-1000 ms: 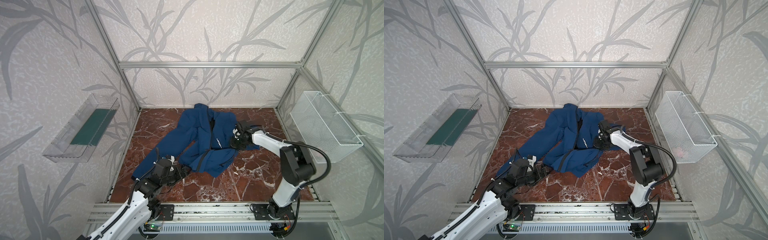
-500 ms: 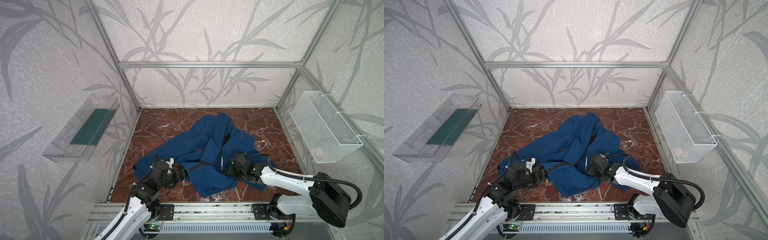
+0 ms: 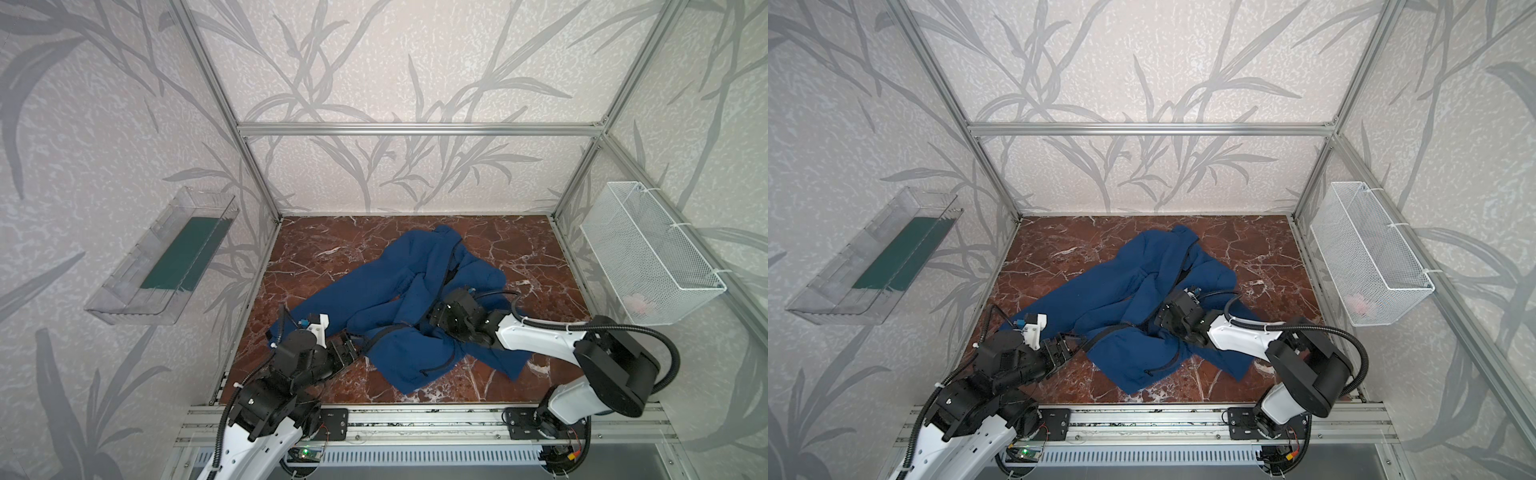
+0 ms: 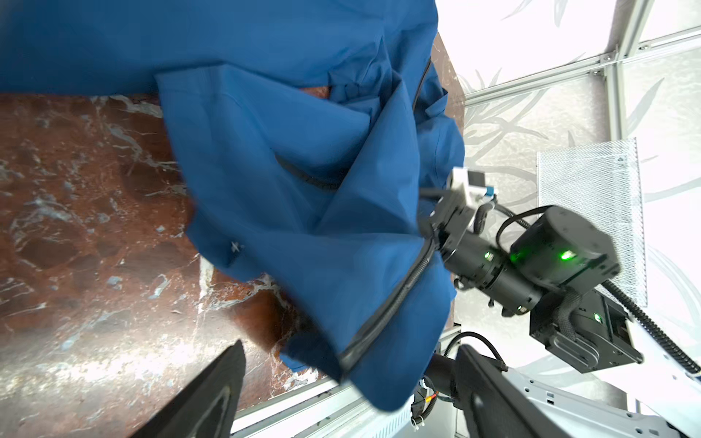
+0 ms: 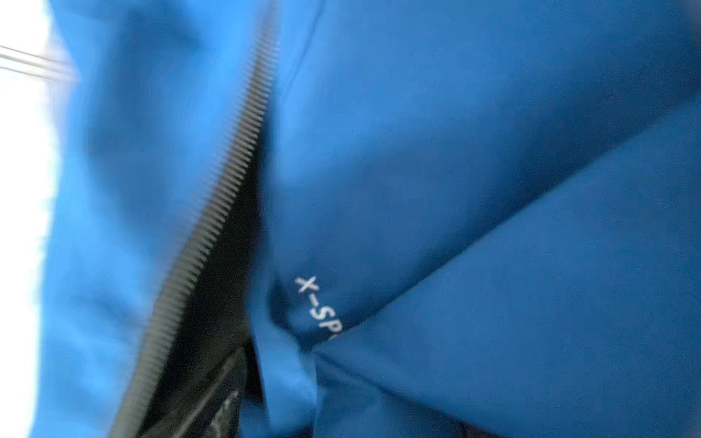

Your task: Zip up the jacket

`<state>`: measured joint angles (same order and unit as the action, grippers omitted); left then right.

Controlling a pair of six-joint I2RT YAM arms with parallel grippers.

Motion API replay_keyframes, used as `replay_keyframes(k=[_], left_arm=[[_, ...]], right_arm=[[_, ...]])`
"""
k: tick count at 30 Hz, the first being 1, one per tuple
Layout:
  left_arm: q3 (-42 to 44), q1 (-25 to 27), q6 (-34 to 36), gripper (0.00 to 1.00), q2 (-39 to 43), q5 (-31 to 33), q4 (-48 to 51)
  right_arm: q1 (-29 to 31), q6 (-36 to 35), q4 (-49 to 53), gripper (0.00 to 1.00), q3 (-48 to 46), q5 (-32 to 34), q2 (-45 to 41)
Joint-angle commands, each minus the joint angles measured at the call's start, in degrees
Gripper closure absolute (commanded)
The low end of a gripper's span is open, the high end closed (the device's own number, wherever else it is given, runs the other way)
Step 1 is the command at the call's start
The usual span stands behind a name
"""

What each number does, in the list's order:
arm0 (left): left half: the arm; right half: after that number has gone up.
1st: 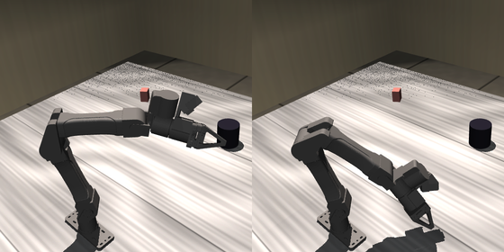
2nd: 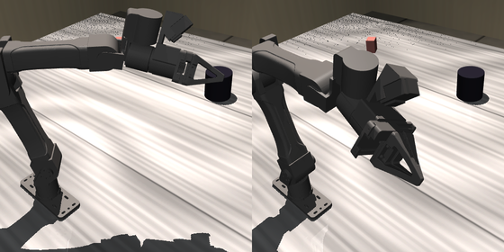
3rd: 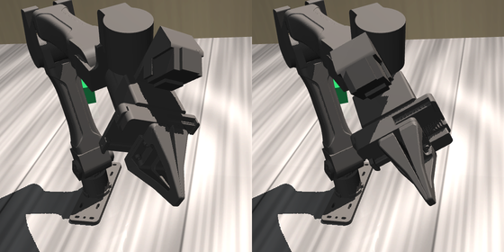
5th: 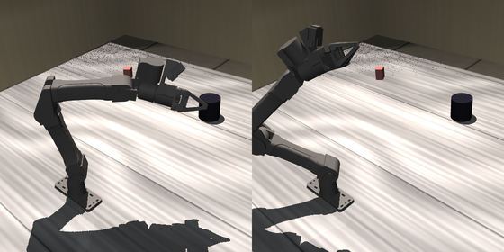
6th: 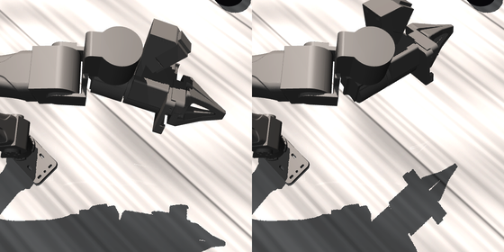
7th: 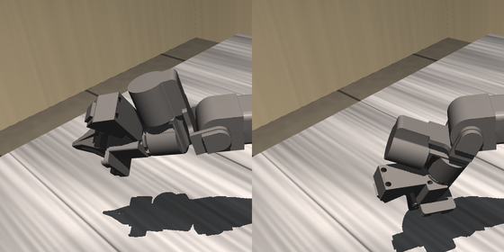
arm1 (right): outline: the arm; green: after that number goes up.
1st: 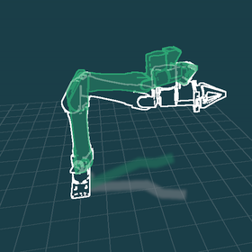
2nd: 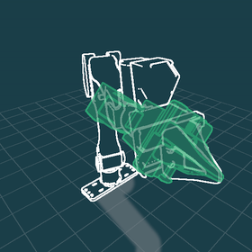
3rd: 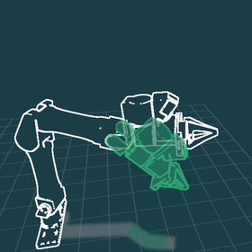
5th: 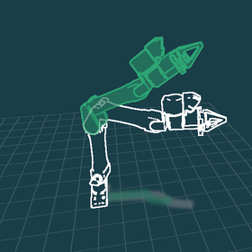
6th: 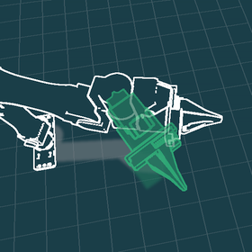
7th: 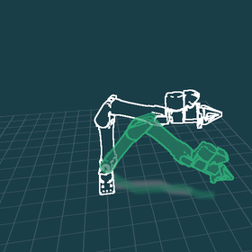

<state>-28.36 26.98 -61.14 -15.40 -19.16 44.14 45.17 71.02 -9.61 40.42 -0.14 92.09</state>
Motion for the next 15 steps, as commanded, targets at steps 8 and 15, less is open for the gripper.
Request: replay_keyframes(k=[8,15], left_arm=[[8.85,-0.27,-1.74,0.09,-1.71,6.52,-14.69],[5.13,-0.97,3.5,0.08,-8.06,4.95,-18.44]], right_arm=[[0.54,7.55,-29.07,0.19,-1.72,-3.06,17.36],[-0.43,0.32,-10.02,0.14,-3.1,-0.01,3.31]])
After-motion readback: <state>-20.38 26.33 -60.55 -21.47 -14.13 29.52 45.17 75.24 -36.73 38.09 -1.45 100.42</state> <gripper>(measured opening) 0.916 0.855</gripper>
